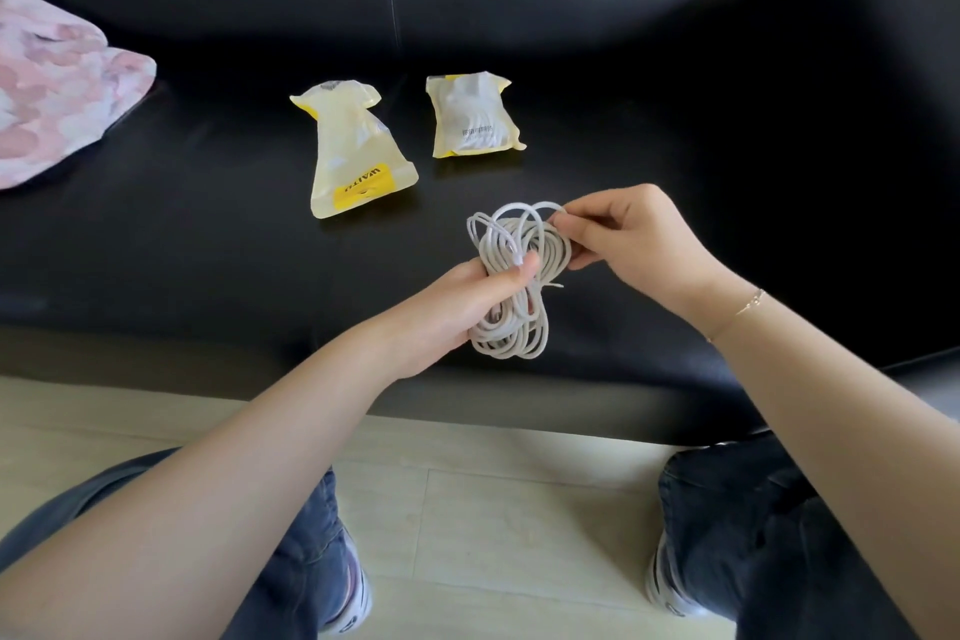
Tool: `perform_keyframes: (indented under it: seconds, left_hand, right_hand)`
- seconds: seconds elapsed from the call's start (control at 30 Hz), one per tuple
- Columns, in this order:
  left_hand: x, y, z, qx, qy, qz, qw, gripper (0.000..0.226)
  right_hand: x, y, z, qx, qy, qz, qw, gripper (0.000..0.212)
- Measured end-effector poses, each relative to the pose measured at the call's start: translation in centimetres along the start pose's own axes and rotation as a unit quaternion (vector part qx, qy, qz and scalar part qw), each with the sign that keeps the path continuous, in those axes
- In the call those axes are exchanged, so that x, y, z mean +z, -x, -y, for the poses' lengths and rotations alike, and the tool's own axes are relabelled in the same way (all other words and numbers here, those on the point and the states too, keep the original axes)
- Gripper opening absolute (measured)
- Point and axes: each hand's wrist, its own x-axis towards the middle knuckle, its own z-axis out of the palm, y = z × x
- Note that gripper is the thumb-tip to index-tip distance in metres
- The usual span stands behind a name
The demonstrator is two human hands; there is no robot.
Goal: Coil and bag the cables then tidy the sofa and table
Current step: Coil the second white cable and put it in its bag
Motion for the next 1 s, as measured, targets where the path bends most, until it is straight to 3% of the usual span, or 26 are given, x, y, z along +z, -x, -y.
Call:
perform_keyframes:
  seconds: [0.13,0.33,0.47,0.57,0.63,0.7,0.77,0.83,0.97,1.0]
  left_hand:
    - [0.4,-0.1,0.7,0.019,-0.049,-0.024,0.998,0.021]
    - [0.3,-0.4,1.2,0.044,-0.084,-0.04,0.995,0.02]
    - [0.3,-0.2,1.2,0.059,-0.096,-0.025,0.993,0.017]
    - [0.0,-0.2,0.8,0.063,-0.109,-0.023,0.992,0.012]
    - [-0.3,-0.4,0.4,0.06,-0.12,-0.031,0.99,0.011]
    - [-0.6,-0.9,0.3,0.061,-0.169,-0.041,0.983,0.017]
    - [-0.8,-1.5,0.5,0.069,-0.253,-0.048,0.964,0.033]
    - [-0.7,-1.8,0.5,0.069,-0.343,-0.069,0.934,0.043]
    - [-0.4,-1.9,0.3,0.078,-0.551,-0.158,0.816,0.041]
    - [-0.4,-1.8,0.2,0.088,-0.566,-0.17,0.802,0.041]
  right_hand:
    - [0.7,0.3,-0.4,-0.017,0.108,0.036,0.993,0.025]
    - [0.4,0.3,-0.1,0.028,0.122,0.108,0.986,0.031]
    - [0.1,0.4,0.0,0.044,0.081,0.138,0.986,0.031]
    - [-0.2,0.5,0.2,0.079,-0.048,0.169,0.981,0.029]
    - [-0.3,0.5,0.4,0.099,-0.06,0.159,0.981,0.028]
    - [-0.4,0.4,0.5,0.092,0.032,0.096,0.991,0.028]
    - [-0.8,0.2,0.8,0.056,0.114,-0.004,0.992,0.023]
    - [-0.9,0.1,1.4,0.029,0.102,-0.068,0.992,0.018]
    - [1.0,0.3,1.8,0.037,0.159,-0.004,0.987,0.036]
    - [1.5,0.2,1.5,0.032,0.192,0.013,0.981,0.034]
